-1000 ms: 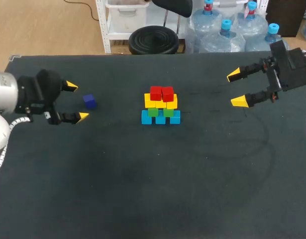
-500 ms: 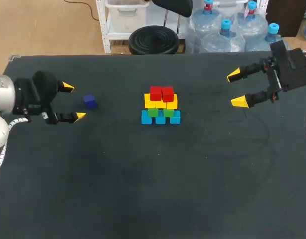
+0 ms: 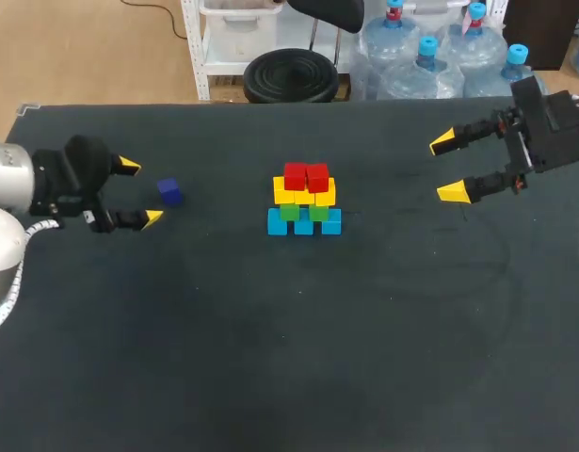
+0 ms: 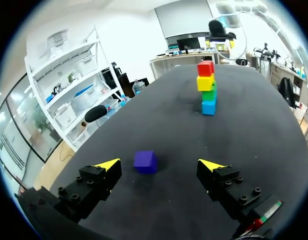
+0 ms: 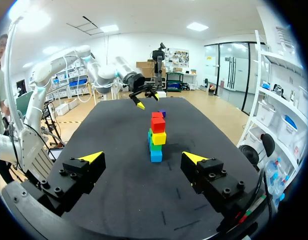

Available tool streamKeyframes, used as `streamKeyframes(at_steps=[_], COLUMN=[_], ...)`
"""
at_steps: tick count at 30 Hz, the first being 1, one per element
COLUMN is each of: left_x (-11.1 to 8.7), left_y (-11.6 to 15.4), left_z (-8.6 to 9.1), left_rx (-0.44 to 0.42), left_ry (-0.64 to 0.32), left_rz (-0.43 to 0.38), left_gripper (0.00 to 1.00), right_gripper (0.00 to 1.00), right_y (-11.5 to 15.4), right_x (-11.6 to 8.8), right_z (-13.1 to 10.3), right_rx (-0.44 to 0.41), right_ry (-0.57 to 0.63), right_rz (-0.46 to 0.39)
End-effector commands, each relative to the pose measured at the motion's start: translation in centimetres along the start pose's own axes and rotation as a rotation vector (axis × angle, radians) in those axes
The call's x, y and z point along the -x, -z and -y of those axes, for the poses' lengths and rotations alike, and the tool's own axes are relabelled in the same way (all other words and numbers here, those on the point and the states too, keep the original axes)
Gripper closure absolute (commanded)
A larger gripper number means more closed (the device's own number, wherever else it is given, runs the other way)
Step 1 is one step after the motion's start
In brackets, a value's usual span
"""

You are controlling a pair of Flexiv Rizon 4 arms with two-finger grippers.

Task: Place the blue cubes, place green cubes on the blue cubes, place the yellow cubes on the green cubes, then place the red cubes on the yellow cubes, and place purple cube on the red cubes.

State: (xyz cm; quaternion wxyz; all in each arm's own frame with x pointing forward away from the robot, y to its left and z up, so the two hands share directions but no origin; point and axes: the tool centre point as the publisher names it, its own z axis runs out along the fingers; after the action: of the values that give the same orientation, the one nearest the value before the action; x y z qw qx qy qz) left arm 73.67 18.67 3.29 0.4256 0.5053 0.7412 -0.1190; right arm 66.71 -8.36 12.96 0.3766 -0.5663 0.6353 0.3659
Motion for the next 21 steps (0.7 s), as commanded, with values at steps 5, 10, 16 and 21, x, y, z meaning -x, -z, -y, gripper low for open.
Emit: streamKeyframes(at_steps=[5,10,16,21], left_x=[-0.6,-0.75,-0.65,-0.65], left_y=[-2.25,-2.53,-2.4,-2.4], left_z=[-1.37,-1.64,-1.69,-1.69], left_rx=[0.006,0.0,-0.016,-0.016], left_ry=[0.013,0.012,0.019,0.019], left_rz=[-0.002,-0.001,-0.01,-0.01], left_gripper=[0.0,0.0,0.0,0.0], right_gripper=[0.0,0.0,0.0,0.0], right_y=[-0.05,-0.05,-0.05,-0.05], right_x=[-0.01,-0.01,-0.01,-0.01], right_z=[-0.01,-0.01,-0.01,-0.01], right_rx=[-0.001,-0.001,-0.001,-0.001], right_ry=[0.001,0.001,0.001,0.001], right_rz=[0.001,0.001,0.001,0.001])
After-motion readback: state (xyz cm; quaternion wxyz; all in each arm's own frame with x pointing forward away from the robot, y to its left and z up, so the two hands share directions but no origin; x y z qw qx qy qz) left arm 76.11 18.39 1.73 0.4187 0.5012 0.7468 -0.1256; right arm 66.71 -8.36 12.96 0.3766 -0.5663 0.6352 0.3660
